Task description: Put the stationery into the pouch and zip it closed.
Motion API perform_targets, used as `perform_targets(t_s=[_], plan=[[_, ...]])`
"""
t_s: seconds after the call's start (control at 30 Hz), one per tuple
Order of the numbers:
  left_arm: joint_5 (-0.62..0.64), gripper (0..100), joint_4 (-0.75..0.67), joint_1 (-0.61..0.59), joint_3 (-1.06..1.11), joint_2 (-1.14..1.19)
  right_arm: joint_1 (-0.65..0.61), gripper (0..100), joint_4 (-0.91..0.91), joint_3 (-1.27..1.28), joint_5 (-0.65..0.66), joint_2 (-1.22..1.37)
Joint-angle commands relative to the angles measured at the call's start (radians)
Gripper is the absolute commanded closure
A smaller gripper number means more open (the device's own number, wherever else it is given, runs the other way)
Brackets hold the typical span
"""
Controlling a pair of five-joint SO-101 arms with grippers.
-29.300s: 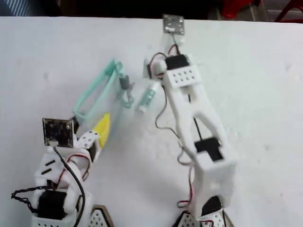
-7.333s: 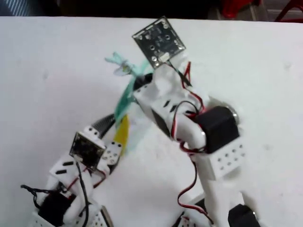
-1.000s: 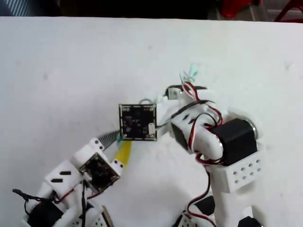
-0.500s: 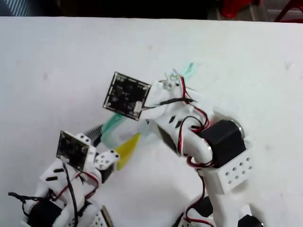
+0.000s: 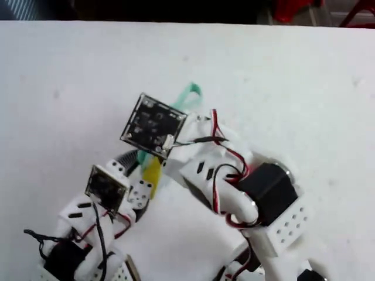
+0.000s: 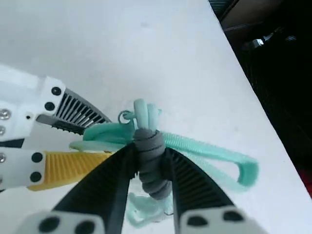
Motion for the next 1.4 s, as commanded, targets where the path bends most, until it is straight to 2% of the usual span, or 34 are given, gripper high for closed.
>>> perform_targets(t_s=[0.0, 0.17, 0.37, 0.5, 0.73, 0.87, 1.17, 1.37], plan=[[-0.009, 98, -0.017, 0.007, -0.011, -0.008, -0.008, 98.1, -0.027, 0.021, -0.015, -0.028], [-0.009, 98, -0.009, 0.005, -0.009, -0.008, 0.013, 98.1, -0.035, 0.040, -0.017, -0.028], [-0.014, 98, -0.002, 0.005, -0.009, -0.008, 0.248, 98.1, -0.189, 0.064, -0.132, -0.028], [-0.015, 98, 0.011, 0.005, -0.012, -0.008, 0.374, 98.1, -0.332, 0.172, -0.173, -0.028], [-0.017, 98, 0.017, 0.005, -0.014, -0.008, 0.487, 98.1, -0.489, 0.354, -0.190, -0.028], [-0.017, 98, 0.012, 0.005, -0.011, -0.008, 0.558, 98.1, -0.501, 0.370, -0.307, -0.028], [-0.017, 98, 0.014, 0.005, -0.011, -0.008, 0.579, 98.1, -0.549, 0.371, -0.520, -0.027], [-0.031, 98, 0.031, 0.008, -0.014, -0.008, 0.579, 98.1, -0.607, 0.373, -0.582, -0.018]])
